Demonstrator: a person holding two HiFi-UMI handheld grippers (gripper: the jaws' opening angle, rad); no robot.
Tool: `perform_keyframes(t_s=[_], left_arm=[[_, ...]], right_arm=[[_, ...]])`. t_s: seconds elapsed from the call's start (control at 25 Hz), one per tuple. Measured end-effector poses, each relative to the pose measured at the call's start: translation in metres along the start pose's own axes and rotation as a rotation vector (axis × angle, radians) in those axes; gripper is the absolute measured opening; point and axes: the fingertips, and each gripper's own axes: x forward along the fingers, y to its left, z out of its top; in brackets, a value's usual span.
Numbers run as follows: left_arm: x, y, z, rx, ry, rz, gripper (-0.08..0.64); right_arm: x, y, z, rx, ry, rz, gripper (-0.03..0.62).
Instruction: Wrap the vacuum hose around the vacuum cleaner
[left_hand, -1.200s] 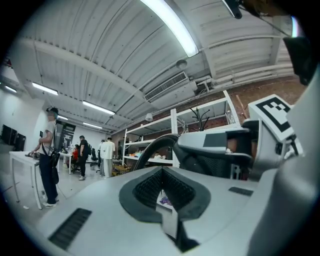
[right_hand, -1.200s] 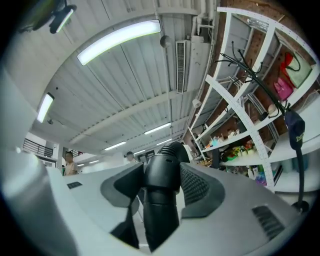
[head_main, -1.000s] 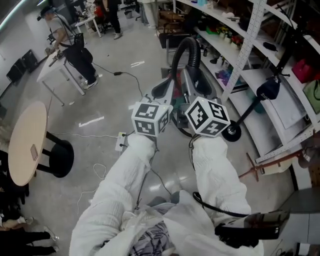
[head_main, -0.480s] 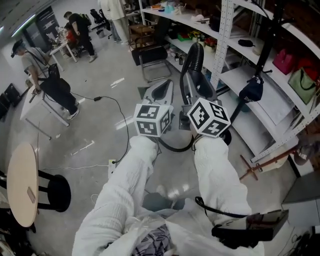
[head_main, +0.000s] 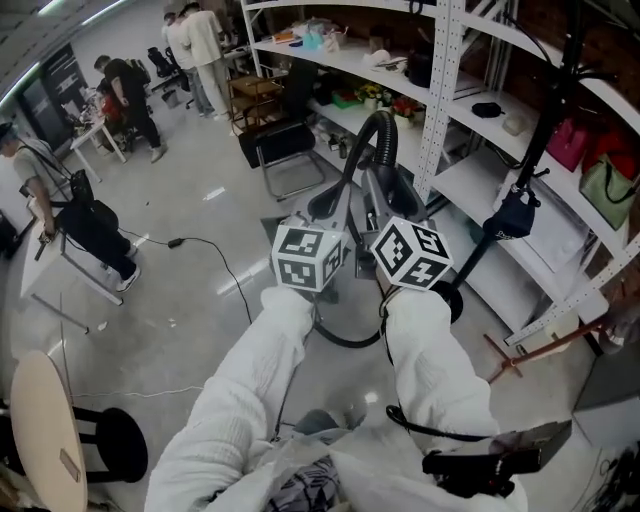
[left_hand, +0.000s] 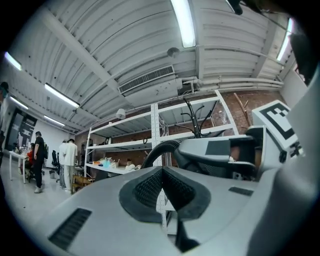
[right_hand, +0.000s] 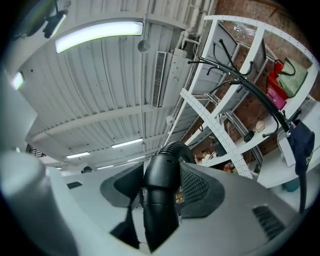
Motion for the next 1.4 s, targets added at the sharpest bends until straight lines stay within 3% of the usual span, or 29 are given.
perform_keyframes(t_s=[0.52, 0.8, 1.12, 1.4], left_arm=[[0.034, 0.130, -0.039, -0.102, 0.017, 0.059, 0.003], [0.067, 0.200, -0.060, -0.109, 0.044, 0.106, 0.003], [0.143, 0.257, -0.070, -0.089, 0.065, 0.115, 0.003], [0.174, 0.323, -0.086, -0.083, 0.076, 0.155, 0.003]], right_arm=[[0.117, 0.017, -0.072, -0.011, 0.080, 0.018, 0.232], [0.186, 0.007, -0.104, -0.039, 0.129, 0.064, 0.232], [0.279, -0.011, -0.125, -0.045, 0.153, 0.113, 0.232], [0.355, 0.000, -0.159, -0.054, 0.185, 0.176, 0.232]])
